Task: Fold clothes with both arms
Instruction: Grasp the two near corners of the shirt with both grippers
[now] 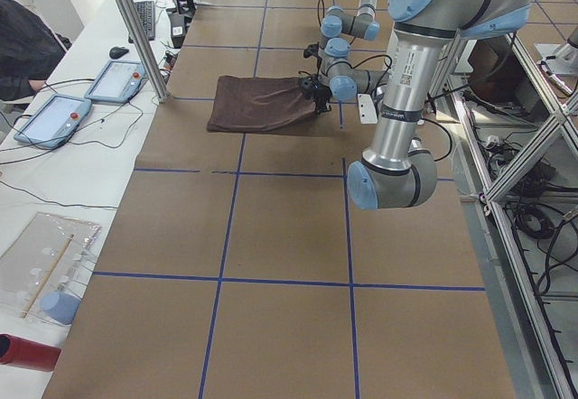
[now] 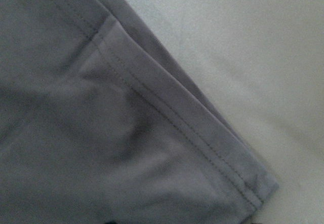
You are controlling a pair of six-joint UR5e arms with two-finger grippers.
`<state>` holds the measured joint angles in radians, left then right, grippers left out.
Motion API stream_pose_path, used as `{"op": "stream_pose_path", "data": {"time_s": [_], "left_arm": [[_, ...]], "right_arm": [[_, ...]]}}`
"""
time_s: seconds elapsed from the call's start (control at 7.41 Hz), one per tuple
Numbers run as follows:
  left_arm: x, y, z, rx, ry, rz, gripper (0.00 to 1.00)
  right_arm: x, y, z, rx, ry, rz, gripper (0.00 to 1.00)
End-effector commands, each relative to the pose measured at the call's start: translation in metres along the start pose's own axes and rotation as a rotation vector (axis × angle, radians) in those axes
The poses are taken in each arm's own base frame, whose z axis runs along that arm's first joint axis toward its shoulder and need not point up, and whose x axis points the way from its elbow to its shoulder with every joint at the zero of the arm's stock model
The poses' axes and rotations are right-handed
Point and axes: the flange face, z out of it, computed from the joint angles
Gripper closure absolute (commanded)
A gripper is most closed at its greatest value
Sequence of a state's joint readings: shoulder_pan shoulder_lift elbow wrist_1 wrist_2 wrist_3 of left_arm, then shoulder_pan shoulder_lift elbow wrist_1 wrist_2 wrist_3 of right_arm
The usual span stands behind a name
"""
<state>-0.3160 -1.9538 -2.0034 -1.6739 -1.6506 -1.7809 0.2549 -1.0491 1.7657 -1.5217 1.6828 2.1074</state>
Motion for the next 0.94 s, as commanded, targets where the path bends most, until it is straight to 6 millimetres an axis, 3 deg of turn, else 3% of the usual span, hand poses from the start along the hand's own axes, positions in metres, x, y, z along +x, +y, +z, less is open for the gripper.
{"op": "stream_pose_path", "data": {"time_s": [0.0, 0.13, 0.81], "left_arm": [[-0.0004, -0.0001, 0.0002, 0.0, 0.0, 0.0, 1.0], [-0.0005, -0.0001, 0.0003, 0.0, -0.001, 0.0, 1.0], [-0.0015, 0.0004, 0.0017, 0.0, -0.005, 0.001, 1.0]], "right_arm": [[-0.0014, -0.0012, -0.0011, 0.0, -0.004, -0.001, 0.82], [-0.0009, -0.0004, -0.0007, 0.0, -0.002, -0.002, 1.0], [-0.0063, -0.005, -0.006, 0.02, -0.024, 0.001, 1.0]]}}
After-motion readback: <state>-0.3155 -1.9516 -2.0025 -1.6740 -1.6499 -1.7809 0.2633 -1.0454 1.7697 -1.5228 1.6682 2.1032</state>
